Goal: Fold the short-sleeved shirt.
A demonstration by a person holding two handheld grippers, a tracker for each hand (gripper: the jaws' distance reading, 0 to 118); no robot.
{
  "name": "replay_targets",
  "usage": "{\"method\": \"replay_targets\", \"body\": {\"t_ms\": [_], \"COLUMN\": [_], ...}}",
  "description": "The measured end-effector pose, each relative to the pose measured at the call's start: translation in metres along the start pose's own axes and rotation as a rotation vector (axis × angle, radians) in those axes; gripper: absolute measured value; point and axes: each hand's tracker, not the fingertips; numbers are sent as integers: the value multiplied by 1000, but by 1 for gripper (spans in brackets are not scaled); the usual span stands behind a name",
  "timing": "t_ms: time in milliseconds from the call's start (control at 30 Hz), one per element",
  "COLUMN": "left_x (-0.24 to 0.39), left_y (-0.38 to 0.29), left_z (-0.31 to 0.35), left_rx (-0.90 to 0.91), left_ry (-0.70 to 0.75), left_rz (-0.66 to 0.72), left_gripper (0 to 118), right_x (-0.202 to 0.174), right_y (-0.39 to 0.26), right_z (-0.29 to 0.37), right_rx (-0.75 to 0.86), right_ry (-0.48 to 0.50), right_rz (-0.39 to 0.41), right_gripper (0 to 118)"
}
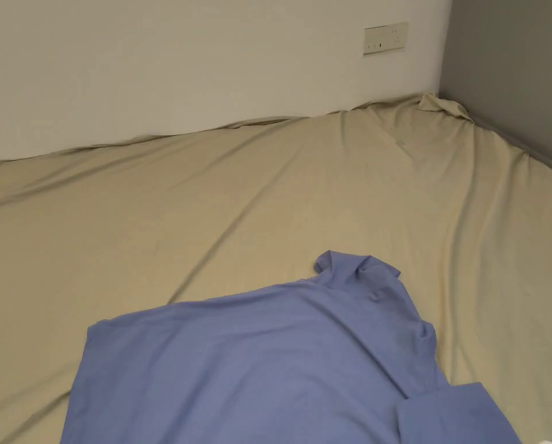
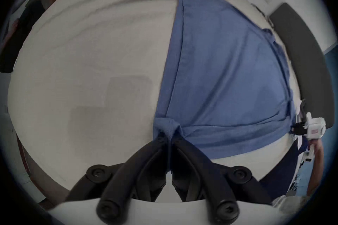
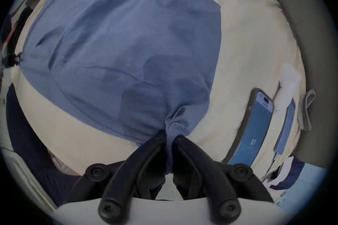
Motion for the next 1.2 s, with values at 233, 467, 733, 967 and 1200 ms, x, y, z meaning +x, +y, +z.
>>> {"method": "replay_targets", "body": {"t_ms": [233, 467, 733, 967, 1200], "left_x": [8, 24, 100, 100, 82], "left_y": [-3, 19, 14, 11, 3], "left_z": [0, 90, 149, 115, 120], "left_rx": [23, 296, 449, 400, 391], "left_ry": [32, -238, -306, -391, -215], "left_rz": [-42, -29, -73, -4, 11], "left_gripper": [5, 118, 85, 0, 0], "right_x": [1, 17, -41, -42, -110], "right_y": [3, -5, 0, -6, -5], "right_z": [-8, 100, 209, 134, 155], "right_rx": [-12, 366, 827, 800, 787], "right_ry": [-19, 44, 95, 316, 237], "right_rz": [-24, -55, -245, -306, -227], "right_gripper": [6, 115, 61, 2, 2]}}
